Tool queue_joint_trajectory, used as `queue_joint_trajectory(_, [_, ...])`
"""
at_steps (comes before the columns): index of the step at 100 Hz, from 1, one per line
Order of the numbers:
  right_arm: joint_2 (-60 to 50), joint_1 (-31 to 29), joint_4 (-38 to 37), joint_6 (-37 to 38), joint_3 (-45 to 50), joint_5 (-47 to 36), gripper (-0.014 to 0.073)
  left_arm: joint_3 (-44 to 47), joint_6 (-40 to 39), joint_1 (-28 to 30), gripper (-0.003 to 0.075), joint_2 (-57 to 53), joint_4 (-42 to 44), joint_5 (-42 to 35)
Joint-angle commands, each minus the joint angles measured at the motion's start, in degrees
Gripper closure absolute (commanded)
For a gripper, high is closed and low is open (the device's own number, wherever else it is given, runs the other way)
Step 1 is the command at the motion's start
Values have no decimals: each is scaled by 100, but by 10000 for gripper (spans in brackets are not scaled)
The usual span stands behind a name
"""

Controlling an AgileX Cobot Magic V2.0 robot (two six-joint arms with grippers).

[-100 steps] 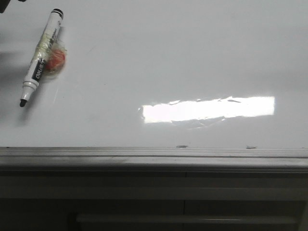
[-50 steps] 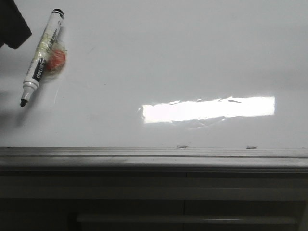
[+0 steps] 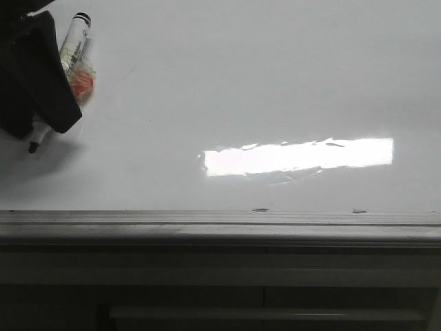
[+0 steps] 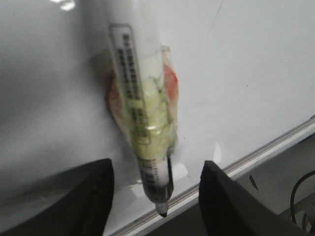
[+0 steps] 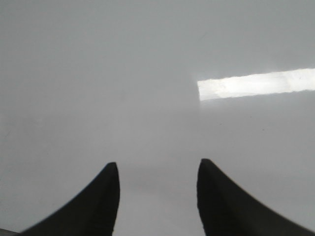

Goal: Write number 0 on whiteboard

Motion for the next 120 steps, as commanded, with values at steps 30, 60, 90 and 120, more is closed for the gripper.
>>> queue_joint_trajectory(30, [126, -47, 36, -58, -193, -439, 284, -133, 7, -40, 637, -18, 289, -372])
queue_joint_trajectory(60, [126, -9, 1279, -1837, -232, 349, 284, -133, 1522, -210, 740, -201, -478, -108])
queue_joint_trajectory(90, [696, 530, 3915, -4878, -569, 1165, 284, -133, 3536, -1651, 740, -1179, -726, -19])
queue_joint_trajectory(120, [2341, 2229, 3051, -5084, -1919, 1501, 218, -133, 4065, -2394, 740, -1762, -410, 52])
